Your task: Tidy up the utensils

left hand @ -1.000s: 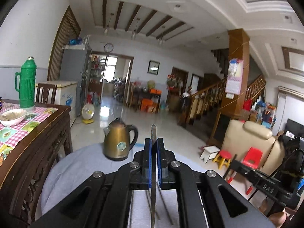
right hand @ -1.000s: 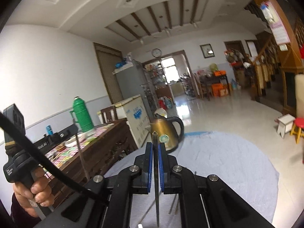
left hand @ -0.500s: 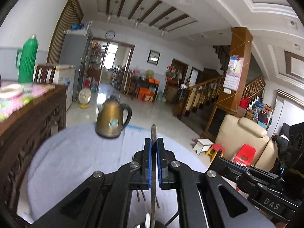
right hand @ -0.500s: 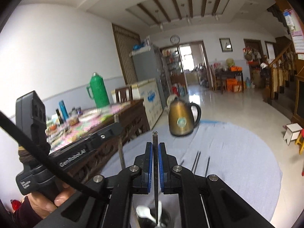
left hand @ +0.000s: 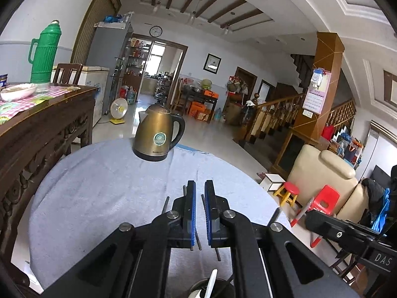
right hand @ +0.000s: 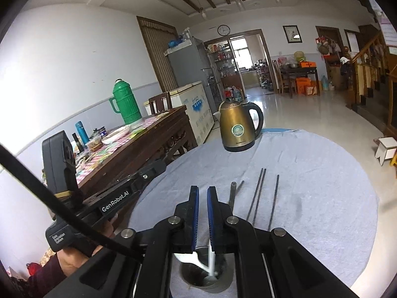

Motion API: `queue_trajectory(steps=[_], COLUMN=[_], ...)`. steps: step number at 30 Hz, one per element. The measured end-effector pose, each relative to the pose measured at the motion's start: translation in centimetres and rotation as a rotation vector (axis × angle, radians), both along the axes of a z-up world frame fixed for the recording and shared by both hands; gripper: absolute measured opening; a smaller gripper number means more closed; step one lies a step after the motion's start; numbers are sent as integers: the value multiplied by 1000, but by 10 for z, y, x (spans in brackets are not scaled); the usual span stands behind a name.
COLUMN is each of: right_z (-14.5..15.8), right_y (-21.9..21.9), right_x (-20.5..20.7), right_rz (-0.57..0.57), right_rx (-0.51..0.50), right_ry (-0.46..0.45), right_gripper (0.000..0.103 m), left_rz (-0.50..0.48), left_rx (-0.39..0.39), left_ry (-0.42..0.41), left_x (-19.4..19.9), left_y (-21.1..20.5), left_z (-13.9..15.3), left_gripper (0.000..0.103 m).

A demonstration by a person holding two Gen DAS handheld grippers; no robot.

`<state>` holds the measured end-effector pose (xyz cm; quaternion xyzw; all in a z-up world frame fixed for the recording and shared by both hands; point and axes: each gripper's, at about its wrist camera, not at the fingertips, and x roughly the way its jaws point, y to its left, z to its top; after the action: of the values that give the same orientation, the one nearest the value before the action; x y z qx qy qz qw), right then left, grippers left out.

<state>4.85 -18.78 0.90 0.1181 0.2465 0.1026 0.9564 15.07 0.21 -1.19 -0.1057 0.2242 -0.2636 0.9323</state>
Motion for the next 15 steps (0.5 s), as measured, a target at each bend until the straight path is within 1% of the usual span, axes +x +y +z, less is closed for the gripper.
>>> queue_trajectory(steps=[2, 4, 5, 6, 7, 10, 11, 12, 13, 14, 15], right_z=[-5, -9, -10, -11, -13, -17, -20, -24, -28, -31, -36], right_y=[-4, -9, -11, -16, -23, -38, -42, -46, -49, -52, -56], right_x=[5, 9, 9, 10, 11, 14, 16, 17, 18, 18, 20], right_rz=[-7, -18, -25, -33, -41, -67, -78, -91, -102, -109, -118], right_rx=[4, 24, 34, 48, 65, 101, 107, 116, 127, 137, 149], right_ry=[22, 40, 41, 43, 48, 65, 74, 84, 93, 99, 111], right_gripper=[8, 8, 8, 8, 8, 11, 18, 26, 28, 30, 30], left_rz=[8, 15, 20, 30, 46, 32, 24, 15, 2, -3, -11], left_rx=[-11, -13, 0, 21, 29, 46, 82, 105, 129, 141, 159], left_ry=[33, 71, 90, 125, 166, 277, 346, 387, 433, 458, 497], left_x=[7, 15, 20, 27, 36, 61, 73, 80, 87, 90, 97], left_y=[7, 17, 20, 24, 29, 36, 34, 31, 26, 23, 16], left_z=[-6, -13, -17, -22, -29, -47, -58, -66, -77, -85, -95], left_gripper=[5, 9, 22, 40, 45, 46, 46, 46, 46, 46, 46])
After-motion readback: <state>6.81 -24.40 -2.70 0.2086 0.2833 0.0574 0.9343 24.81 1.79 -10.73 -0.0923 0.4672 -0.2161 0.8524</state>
